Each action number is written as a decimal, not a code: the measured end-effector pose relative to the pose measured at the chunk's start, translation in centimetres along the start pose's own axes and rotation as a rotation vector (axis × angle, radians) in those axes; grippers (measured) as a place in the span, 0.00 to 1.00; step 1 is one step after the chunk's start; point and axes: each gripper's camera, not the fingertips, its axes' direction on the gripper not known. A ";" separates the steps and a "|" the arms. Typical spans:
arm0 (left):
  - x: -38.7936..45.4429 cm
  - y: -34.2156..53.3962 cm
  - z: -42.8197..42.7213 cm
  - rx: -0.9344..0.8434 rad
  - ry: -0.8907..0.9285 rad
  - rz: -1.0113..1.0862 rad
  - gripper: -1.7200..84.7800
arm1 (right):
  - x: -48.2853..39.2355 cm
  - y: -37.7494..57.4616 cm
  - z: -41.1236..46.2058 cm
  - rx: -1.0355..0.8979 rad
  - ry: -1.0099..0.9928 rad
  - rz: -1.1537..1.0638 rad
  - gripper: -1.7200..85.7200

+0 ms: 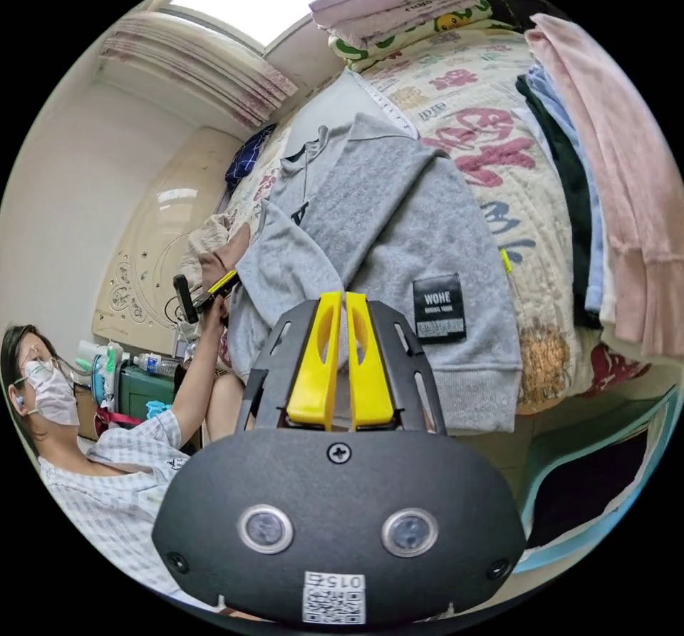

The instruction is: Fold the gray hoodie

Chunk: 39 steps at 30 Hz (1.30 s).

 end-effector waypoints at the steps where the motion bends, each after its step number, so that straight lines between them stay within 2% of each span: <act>1: -0.3 0.0 0.3 -0.007 0.008 -0.017 0.10 | -1.3 -1.2 1.3 -0.005 -0.012 -0.043 0.03; 5: -1.9 0.3 0.8 -0.007 0.052 -0.071 0.07 | -6.6 -5.5 7.0 -0.014 -0.071 -0.205 0.04; 9: -4.8 1.3 -0.2 0.037 0.117 -0.154 0.05 | -13.3 -11.2 17.1 -0.055 -0.058 -0.379 0.08; 13: -5.3 0.9 -0.5 0.000 0.100 -0.086 0.04 | -18.8 -16.6 27.9 -0.122 -0.063 -0.478 0.10; 18: -5.8 0.0 0.0 -0.040 0.070 -0.024 0.04 | -21.2 -21.2 38.2 -0.177 -0.104 -0.406 0.11; 22: -7.5 -0.6 1.2 -0.071 0.108 -0.036 0.04 | -22.4 -23.3 44.5 -0.195 0.048 -0.376 0.11; 26: -9.1 -1.0 1.5 -0.084 0.143 -0.047 0.03 | -22.8 -23.8 48.7 -0.224 0.134 -0.332 0.10; 29: -10.1 -1.4 1.5 -0.095 0.161 -0.052 0.03 | -23.8 -23.7 50.8 -0.205 0.220 -0.345 0.04; 34: -11.8 -1.6 1.5 -0.125 0.073 -0.052 0.02 | -26.0 -23.4 52.4 -0.186 0.356 -0.457 0.03; 39: -14.6 -1.5 0.5 -0.074 0.122 -0.139 0.01 | -24.4 -23.3 49.9 -0.162 0.281 -0.362 0.03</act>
